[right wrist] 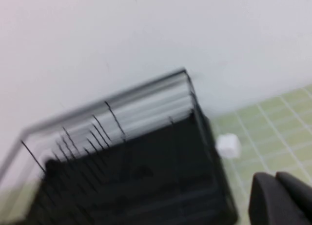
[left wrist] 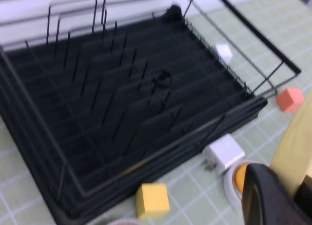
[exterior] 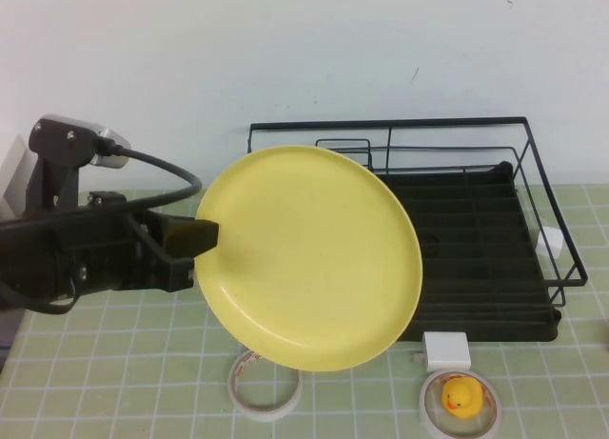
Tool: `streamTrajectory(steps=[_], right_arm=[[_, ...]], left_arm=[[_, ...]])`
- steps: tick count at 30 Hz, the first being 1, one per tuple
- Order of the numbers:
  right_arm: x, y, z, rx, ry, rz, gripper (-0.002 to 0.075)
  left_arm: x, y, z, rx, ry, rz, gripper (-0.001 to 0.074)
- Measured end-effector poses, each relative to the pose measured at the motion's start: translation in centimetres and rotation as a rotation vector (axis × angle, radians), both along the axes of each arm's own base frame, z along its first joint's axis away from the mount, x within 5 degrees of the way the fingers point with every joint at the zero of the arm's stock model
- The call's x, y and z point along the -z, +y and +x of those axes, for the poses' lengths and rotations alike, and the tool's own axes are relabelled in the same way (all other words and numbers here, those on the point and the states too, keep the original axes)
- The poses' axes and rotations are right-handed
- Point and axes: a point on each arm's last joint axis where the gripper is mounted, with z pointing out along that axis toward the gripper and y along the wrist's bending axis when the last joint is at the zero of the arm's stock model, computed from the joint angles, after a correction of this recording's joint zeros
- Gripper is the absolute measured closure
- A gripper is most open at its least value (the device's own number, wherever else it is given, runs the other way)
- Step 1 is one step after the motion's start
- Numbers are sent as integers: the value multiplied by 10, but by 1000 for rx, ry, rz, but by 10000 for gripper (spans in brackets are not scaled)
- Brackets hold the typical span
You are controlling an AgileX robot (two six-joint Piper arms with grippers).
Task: Place plate on rack
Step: Hand over the plate
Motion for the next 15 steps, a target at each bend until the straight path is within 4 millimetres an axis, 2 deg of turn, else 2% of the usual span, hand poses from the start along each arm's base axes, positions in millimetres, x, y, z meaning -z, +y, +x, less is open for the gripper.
streamTrajectory(steps=[4, 5, 8, 10, 11, 15], right_arm=[[-3, 1, 0, 3, -34, 79, 728], [-4, 1, 0, 5, -36, 155, 728], [-5, 5, 0, 12, -29, 530, 728], [-6, 6, 0, 10, -31, 668, 728], [-8, 5, 1, 13, -50, 680, 728], [-22, -4, 1, 56, -239, 537, 728]], left_arm=[[0, 0, 0, -9, -23, -27, 731], [0, 0, 0, -13, -33, -31, 731], [-3, -1, 2, -17, -78, -57, 731], [-6, -1, 3, -24, -111, -83, 731], [-8, -1, 4, -30, -125, -96, 731], [-10, -1, 5, -25, -186, -73, 731]])
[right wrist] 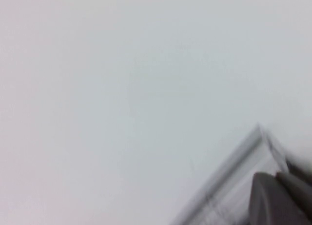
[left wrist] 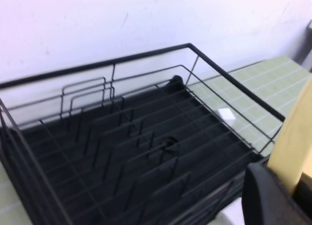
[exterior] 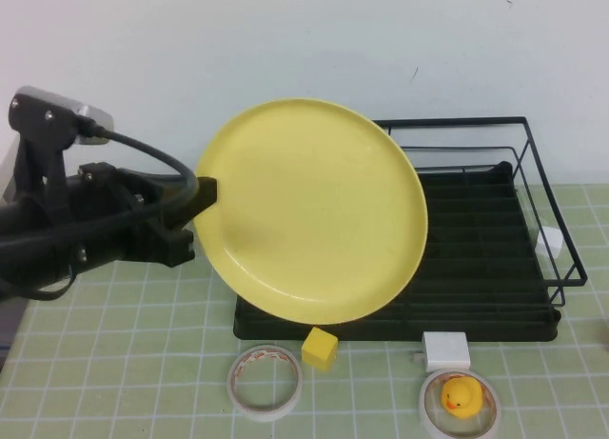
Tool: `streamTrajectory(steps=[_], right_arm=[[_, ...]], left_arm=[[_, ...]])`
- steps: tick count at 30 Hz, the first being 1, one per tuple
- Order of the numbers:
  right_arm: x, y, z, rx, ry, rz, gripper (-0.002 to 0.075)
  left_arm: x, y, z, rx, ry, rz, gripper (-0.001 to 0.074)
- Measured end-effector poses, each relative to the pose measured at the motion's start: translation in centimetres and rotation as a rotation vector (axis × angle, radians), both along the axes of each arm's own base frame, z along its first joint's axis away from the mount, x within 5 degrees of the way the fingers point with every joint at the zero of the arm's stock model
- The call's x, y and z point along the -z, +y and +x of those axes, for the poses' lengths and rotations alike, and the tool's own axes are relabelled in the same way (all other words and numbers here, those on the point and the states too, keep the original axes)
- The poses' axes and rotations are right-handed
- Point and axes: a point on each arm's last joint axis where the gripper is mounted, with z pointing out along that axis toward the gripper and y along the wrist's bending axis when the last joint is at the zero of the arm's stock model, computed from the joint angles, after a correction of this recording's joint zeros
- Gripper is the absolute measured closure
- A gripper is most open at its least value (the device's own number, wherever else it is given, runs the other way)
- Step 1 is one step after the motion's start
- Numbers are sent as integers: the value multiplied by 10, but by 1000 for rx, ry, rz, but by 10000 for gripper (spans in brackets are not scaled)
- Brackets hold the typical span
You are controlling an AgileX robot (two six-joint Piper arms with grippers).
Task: Place plate on rack
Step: Hand over the plate
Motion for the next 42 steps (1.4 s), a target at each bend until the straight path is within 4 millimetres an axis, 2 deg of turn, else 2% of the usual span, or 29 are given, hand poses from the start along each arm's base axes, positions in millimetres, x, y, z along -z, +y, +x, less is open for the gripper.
streamTrajectory(steps=[5, 9, 12, 14, 18, 21, 26, 29, 32, 33, 37, 39, 42], right_arm=[[-10, -10, -2, 98, -124, 113, 728], [-1, -1, 0, 0, -15, 154, 728], [11, 14, -2, -159, 173, 0, 728], [5, 21, -6, -239, 217, -156, 728], [-22, 27, -13, -307, 186, -382, 728], [-44, 29, -9, -336, 190, -490, 728], [-95, 38, 10, -437, 123, -674, 728], [-122, 42, 31, -492, 98, -755, 720], [-133, 46, 65, -594, 172, -767, 655], [-132, 49, 78, -649, 211, -758, 608], [-130, 60, 123, -882, 323, -688, 332], [-134, 66, 140, -995, 319, -682, 233], [-148, 73, 161, -1138, 267, -670, 173]], left_arm=[[2, -12, -2, 4, -42, 71, 731], [3, -28, -7, 50, -48, 88, 731], [7, -41, -11, 110, -33, 81, 731], [12, -48, -12, 143, -17, 81, 731], [17, -60, -7, 179, 4, 87, 731], [14, -66, -1, 195, -2, 80, 731], [5, -71, 4, 225, -29, 56, 731], [1, -72, 4, 237, -39, 47, 731], [-1, -72, 4, 243, -45, 44, 731], [-1, -73, 3, 249, -45, 41, 731], [-2, -74, 1, 280, -47, 28, 731], [-2, -75, 0, 290, -48, 23, 731], [-2, -75, 0, 290, -48, 23, 731]])
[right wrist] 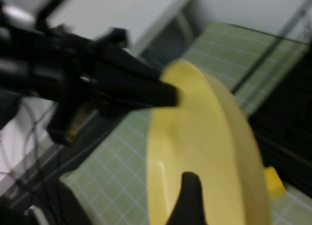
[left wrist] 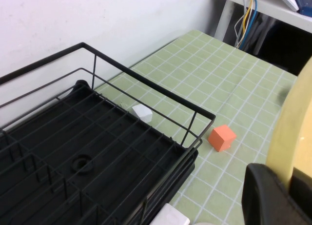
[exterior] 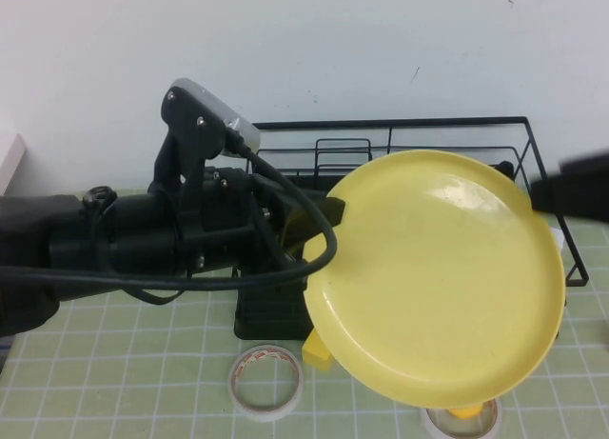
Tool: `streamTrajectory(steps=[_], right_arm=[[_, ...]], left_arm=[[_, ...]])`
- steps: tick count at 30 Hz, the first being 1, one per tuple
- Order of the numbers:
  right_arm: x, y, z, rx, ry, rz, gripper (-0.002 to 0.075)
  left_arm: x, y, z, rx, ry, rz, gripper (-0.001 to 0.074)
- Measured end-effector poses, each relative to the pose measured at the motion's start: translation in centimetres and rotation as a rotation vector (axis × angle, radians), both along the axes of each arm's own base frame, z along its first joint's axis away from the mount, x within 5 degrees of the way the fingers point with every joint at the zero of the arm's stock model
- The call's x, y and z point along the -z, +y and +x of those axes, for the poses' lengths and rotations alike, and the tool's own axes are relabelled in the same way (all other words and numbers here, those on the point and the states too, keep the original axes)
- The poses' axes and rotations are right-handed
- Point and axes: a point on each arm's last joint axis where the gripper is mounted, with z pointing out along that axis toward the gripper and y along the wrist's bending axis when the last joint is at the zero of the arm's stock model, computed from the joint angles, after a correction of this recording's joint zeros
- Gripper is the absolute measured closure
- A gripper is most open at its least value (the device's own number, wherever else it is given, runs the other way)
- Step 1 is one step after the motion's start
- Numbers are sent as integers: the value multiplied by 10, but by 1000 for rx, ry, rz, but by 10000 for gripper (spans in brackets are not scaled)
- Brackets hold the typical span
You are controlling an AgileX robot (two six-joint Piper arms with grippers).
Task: Place plate on rack
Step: Hand over the plate
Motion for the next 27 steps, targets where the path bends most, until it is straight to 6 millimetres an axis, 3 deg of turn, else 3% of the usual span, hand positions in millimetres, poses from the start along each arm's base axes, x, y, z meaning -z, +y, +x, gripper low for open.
streamTrajectory(steps=[4, 7, 14, 20, 24, 27], right_arm=[[-19, 4, 18, -90, -29, 20, 153], [-20, 5, 24, -140, -12, 28, 150], [-8, 5, 28, -187, 30, -30, 149], [15, 28, 26, -314, 62, -77, 156], [33, 46, 27, -392, 97, -133, 230], [42, 52, 32, -397, 112, -151, 356]], left_arm=[[0, 0, 0, -2, 0, 1, 731], [0, 0, 0, -3, 0, 1, 731], [0, 0, 0, -5, 0, 2, 731], [0, 0, 0, -5, 0, 2, 731], [0, 0, 0, -5, 0, 2, 731], [0, 0, 0, 0, 0, 0, 731]])
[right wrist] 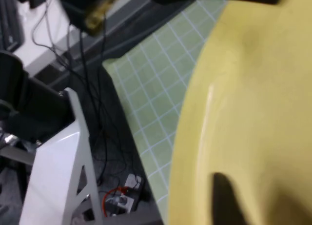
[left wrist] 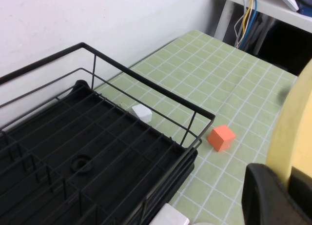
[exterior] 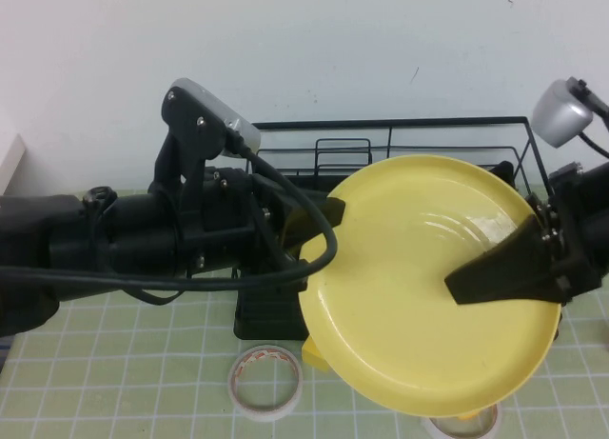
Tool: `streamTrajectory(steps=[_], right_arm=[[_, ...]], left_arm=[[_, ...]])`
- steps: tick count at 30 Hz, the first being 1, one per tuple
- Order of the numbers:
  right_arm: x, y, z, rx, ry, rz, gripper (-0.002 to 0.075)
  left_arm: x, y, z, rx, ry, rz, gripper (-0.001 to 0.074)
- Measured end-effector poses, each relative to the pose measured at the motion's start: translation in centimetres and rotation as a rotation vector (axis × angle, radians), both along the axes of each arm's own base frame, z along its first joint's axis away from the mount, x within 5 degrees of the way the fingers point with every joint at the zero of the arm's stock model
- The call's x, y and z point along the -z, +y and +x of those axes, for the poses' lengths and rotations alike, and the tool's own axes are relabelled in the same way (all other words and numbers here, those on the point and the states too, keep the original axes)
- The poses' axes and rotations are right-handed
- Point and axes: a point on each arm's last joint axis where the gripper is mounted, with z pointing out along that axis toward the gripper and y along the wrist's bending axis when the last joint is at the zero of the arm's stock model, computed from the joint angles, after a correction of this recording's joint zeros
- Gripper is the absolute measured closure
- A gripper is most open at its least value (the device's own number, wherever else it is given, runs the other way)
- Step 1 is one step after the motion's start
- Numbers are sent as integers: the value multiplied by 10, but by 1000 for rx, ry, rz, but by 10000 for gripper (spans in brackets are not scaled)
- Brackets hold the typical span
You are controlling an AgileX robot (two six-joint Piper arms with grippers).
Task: Place plate on rack
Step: Hand over the plate
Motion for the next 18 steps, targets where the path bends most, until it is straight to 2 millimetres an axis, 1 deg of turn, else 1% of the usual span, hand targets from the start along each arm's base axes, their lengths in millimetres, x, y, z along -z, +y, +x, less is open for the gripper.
streamTrajectory(steps=[3, 9, 12, 14, 16, 18], right_arm=[[2, 1, 5, 28, -25, -10, 543], [4, 0, 11, 42, -115, -27, 546], [4, -1, 14, 18, -192, -36, 550], [3, -1, 16, -5, -255, -46, 549], [-2, -1, 20, -16, -316, -56, 549], [-9, -1, 26, -3, -369, -57, 549]], left_arm=[[0, 0, 0, 5, -4, 4, 729], [1, 1, 1, -8, -8, 12, 724], [1, 2, 3, -37, -12, 25, 722], [1, 3, 5, -62, -15, 36, 706], [0, 5, 6, -108, -1, 36, 661], [-1, 10, 9, -186, 17, 40, 584]])
